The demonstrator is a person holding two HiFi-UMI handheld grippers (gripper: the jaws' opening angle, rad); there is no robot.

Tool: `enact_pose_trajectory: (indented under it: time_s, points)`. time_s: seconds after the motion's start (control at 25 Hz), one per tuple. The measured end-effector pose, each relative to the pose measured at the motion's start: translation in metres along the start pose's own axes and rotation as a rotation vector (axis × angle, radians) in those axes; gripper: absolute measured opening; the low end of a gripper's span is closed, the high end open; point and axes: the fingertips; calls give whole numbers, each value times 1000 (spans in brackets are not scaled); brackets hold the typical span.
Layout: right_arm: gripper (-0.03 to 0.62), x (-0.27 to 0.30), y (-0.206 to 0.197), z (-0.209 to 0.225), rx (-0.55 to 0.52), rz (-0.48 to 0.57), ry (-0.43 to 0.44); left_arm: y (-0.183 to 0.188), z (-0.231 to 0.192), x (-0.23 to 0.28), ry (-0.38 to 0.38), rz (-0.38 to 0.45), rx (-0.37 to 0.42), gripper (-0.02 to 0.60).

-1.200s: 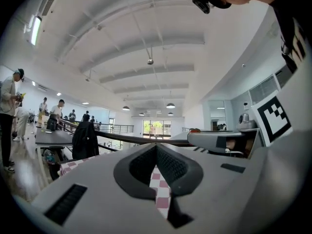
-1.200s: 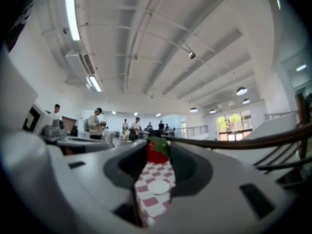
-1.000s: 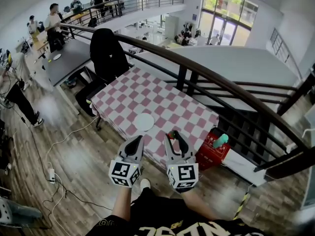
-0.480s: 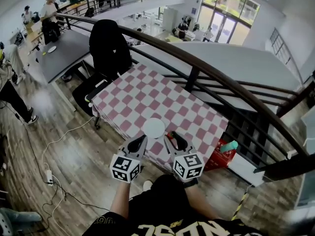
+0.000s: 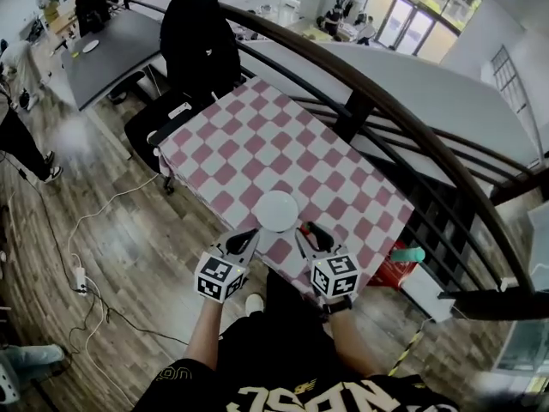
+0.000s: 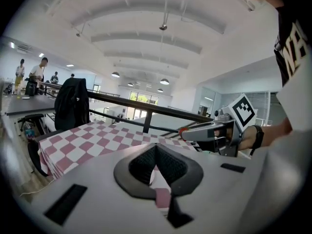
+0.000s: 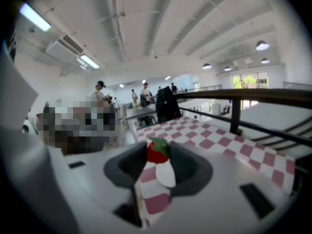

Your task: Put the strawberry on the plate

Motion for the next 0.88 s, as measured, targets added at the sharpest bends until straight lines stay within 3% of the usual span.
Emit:
enact_pose_trajectory:
  time_s: [0.24,0.48,0.68,0.88]
  points:
    - [155,33,-54,48,-15,-149,-16,-44,-31,29,62,-99,60,9]
    - [155,60,-106,81,-33,-301,-7,-74,-36,53,0,-181,61,9]
    - [155,90,-125,78,-146,-384,63,-98,-48,71,-14,-238,49,9]
    - [155,123,-131,70,-194,-423,132,-117,-59,90,5,-283,9,9]
Point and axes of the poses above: the fingertips, and each gripper's own axes: x forward along the fingers, z to its right, y out of its top, and after that the axes turned 5 degrees about y, right-handed
